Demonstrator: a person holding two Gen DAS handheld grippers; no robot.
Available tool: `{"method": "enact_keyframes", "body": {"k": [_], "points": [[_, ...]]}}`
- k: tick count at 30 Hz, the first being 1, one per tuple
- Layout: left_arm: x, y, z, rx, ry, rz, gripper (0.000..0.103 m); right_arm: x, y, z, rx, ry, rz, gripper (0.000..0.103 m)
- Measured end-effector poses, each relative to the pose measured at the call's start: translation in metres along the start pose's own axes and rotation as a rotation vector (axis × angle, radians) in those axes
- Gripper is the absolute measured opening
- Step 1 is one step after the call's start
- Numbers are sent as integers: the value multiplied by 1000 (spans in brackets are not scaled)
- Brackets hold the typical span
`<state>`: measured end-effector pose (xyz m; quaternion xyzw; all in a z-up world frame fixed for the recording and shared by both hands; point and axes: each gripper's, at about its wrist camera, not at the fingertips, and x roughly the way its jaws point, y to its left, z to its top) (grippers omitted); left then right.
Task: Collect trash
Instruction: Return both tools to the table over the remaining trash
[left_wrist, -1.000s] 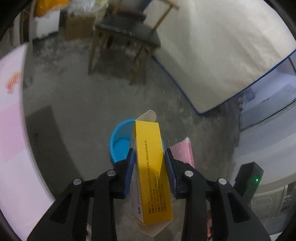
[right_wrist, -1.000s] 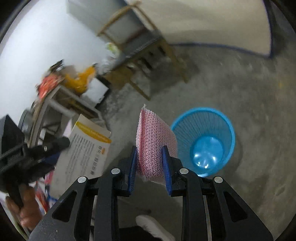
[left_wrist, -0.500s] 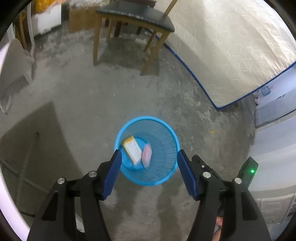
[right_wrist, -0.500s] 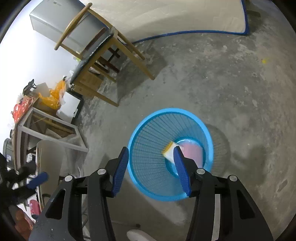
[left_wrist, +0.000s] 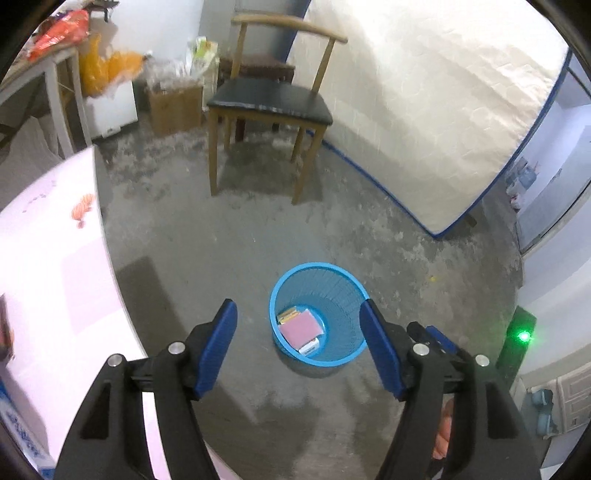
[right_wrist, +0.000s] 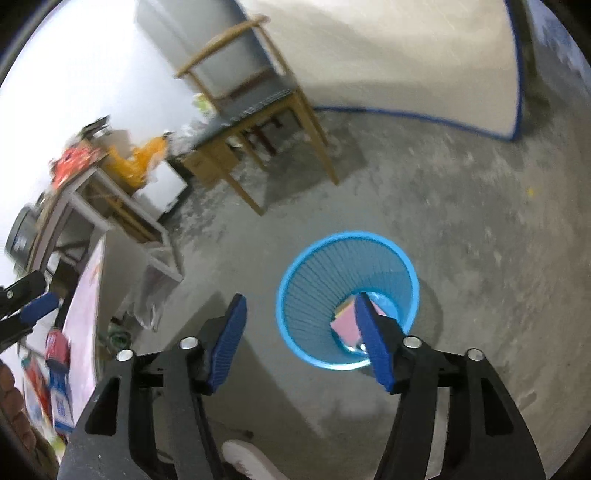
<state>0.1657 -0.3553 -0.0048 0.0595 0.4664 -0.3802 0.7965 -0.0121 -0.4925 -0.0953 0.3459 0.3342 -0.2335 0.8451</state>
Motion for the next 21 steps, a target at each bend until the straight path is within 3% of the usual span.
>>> {"method": "enact_keyframes", "body": {"k": [9,13,16,21], "points": [[-93,24,-55,-9,-77,-64,82,-62,98,-17,-311,-61,-35,95],[-139,51,-76,-45,-161,-29,96,-83,144,-23,-401,-93,-8,95],[-174,81,-96,-93,-220,23,97,-91,169,-29,-427,-103,-3,95],[-217,138,-134,-206,-260,65,97,-102,211,-45,-518,-123,107,95]]}}
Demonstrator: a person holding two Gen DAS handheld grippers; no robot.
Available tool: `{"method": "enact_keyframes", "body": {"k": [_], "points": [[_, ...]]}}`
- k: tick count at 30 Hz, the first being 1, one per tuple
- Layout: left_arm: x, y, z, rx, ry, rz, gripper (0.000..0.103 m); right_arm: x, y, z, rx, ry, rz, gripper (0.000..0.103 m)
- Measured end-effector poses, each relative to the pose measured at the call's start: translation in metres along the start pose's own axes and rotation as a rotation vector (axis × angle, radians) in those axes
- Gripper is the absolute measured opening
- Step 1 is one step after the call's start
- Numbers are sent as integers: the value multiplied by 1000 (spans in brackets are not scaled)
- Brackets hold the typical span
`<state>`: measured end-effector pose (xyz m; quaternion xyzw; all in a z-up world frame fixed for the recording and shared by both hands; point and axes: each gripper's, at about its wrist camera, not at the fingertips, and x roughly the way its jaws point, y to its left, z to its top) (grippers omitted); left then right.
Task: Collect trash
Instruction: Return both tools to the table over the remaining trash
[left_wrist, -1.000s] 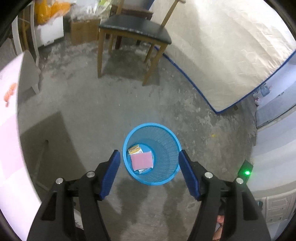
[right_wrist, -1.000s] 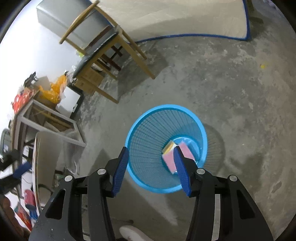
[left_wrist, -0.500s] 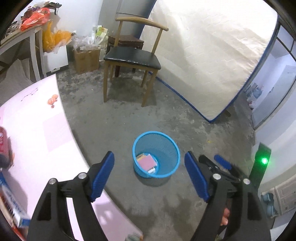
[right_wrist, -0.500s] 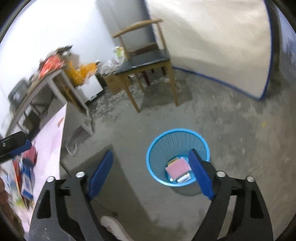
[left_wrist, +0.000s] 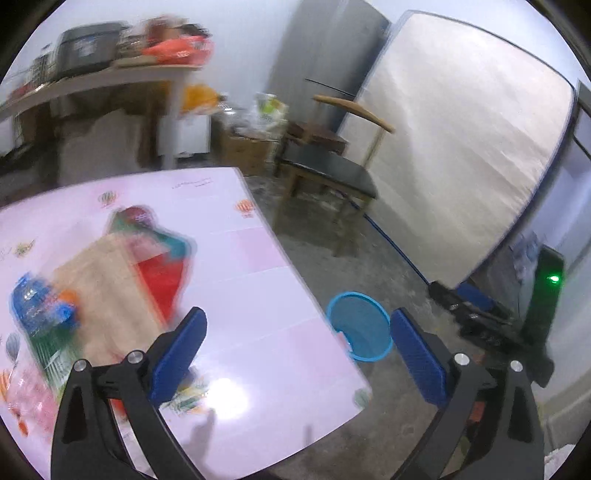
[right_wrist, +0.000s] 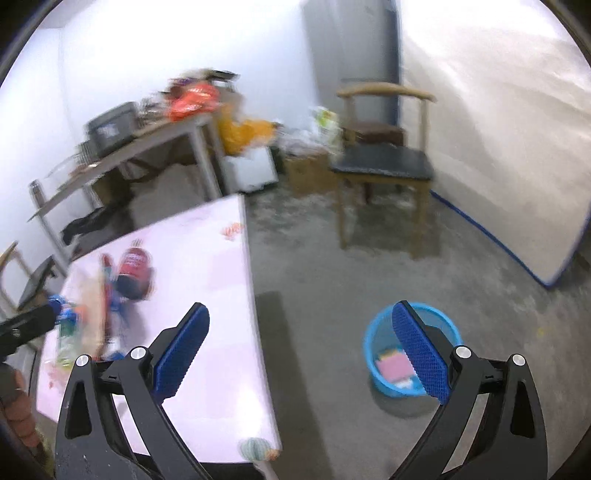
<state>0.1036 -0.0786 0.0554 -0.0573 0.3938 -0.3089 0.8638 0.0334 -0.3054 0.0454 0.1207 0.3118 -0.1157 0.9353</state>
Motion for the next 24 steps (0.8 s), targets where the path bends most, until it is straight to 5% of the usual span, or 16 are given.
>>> {"method": "enact_keyframes", "body": {"k": [3,10,14,19,24], "points": [[-18,33,-10,-52,-12,11,97,-4,29,6,-63,-45,45,95],[-75,96,-43,-67,-147,149,97,-8,98,22,-155,-85,316,95],[-90,120,-65,-27,-200,277,97,5,143,26,-175,-9,514,95],[-94,159,-91,-78,-195,352,97,34,218,24,-260,116,697,95],[-90,182,-108,-109,-173,427,97,70,288,17,-337,238,749,92]]}}
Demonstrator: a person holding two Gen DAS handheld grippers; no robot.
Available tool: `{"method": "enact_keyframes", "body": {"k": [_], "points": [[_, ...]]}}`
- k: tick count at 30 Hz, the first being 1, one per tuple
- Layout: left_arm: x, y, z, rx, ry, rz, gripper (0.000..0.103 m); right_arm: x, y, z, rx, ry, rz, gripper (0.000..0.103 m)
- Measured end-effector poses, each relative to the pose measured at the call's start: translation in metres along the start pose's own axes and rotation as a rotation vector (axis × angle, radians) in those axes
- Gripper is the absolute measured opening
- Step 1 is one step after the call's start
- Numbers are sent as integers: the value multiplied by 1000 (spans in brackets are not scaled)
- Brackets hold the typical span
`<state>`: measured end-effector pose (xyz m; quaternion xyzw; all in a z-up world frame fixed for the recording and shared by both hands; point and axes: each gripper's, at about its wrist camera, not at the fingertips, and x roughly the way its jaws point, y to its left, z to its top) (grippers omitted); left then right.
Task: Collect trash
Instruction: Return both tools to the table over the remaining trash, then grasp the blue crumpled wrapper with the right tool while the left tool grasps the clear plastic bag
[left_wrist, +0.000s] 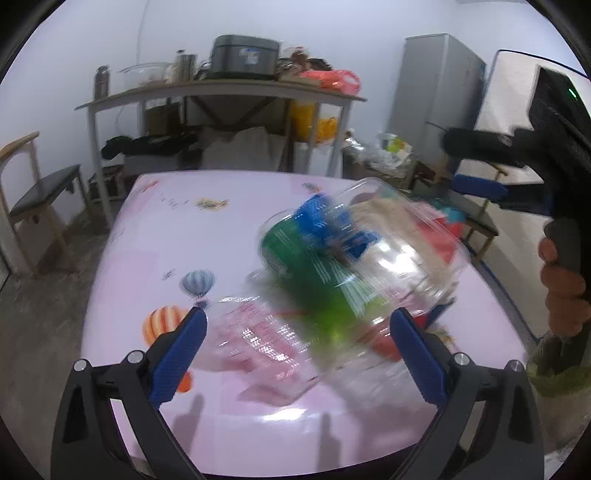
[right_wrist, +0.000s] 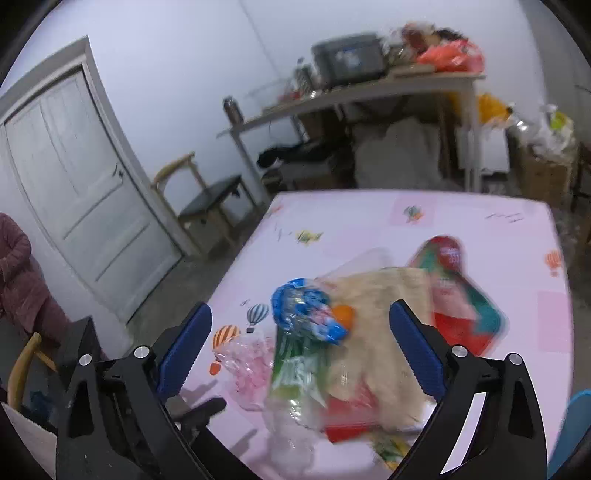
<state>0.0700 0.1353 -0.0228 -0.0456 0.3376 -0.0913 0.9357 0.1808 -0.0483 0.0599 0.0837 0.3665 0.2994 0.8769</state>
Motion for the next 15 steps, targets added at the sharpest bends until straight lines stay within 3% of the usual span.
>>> {"method": "enact_keyframes", "body": {"k": [6,10,13,15], "points": [[13,28,-17,-45,29,31,96,59,10,10,18,110,-23,85],[27,41,-25,-85,83,9,91,79,10,6,42,161,-34,78],[33,46,-30,-127,117,-18,88,86,11,1,50,195,-32,69],[37,49,-33,-150,129,-38,86,84,11,-2,49,207,-35,57]]}}
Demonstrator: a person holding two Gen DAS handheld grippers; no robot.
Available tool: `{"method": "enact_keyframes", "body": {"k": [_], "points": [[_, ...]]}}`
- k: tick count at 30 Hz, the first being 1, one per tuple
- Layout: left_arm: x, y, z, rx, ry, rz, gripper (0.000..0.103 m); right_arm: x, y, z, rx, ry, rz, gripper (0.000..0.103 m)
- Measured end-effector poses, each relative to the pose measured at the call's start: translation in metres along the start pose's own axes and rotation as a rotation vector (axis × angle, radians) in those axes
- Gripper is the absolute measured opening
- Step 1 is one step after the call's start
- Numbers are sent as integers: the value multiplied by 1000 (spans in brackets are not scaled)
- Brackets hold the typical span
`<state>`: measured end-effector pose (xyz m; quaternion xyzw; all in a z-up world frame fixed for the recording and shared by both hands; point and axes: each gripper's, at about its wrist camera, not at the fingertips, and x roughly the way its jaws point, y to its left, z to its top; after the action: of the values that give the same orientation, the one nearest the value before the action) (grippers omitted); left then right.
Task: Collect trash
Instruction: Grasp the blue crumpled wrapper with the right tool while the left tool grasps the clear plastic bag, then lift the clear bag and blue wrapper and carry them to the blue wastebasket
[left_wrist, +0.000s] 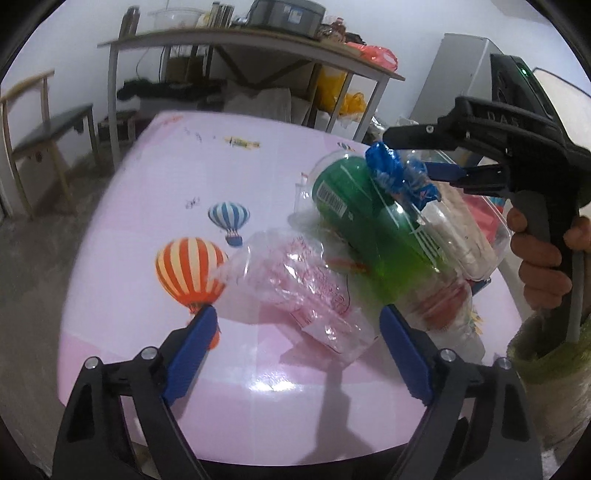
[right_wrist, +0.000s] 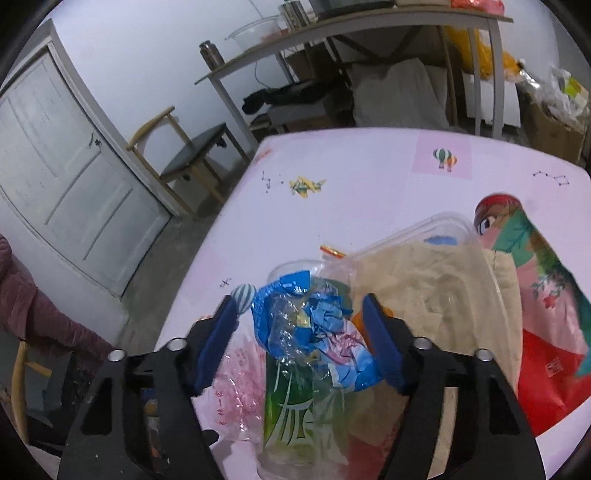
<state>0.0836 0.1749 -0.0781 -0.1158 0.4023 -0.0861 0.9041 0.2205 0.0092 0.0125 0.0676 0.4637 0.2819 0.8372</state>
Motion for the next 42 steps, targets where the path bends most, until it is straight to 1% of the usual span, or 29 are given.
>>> {"method": "enact_keyframes", "body": {"k": [1,2,6,8,11,14,16,18,20,21,24,30,38,42], "points": [[4,1,0,-14,12,-17,85,-1,0,-3,4,8,2,54],[6,2,-1,-24,21,-29,85,1,-1,-3,14,14,7,48],[22,6,1,-96,60,-71,79,-1,-6,-5,44,14,27,37],[25,7,4,-121,56,-77,77,-1,-7,-5,52,10,35,36],[27,7,7,-153,61,-89,70,0,-8,-6,62,3,46,33],[31,4,9,-170,70,-79,57,1,-11,-7,78,-2,64,32],[32,4,9,-185,77,-70,44,0,-12,-8,85,-8,73,31],[33,4,9,-196,86,-61,34,-1,-13,-8,89,-15,78,30],[33,3,8,-204,92,-50,24,-2,-13,-9,91,-21,81,28],[34,3,8,-213,100,-43,23,-2,-14,-9,92,-24,82,28],[31,4,7,-234,99,-37,21,-5,-15,-10,95,-34,88,26],[21,1,6,-224,95,17,20,-17,-16,-11,91,-66,86,25],[-2,-4,5,-175,57,114,20,-30,-14,-12,80,-100,80,24],[-14,-1,4,-176,32,138,19,-38,-14,-13,74,-118,86,24]]}}
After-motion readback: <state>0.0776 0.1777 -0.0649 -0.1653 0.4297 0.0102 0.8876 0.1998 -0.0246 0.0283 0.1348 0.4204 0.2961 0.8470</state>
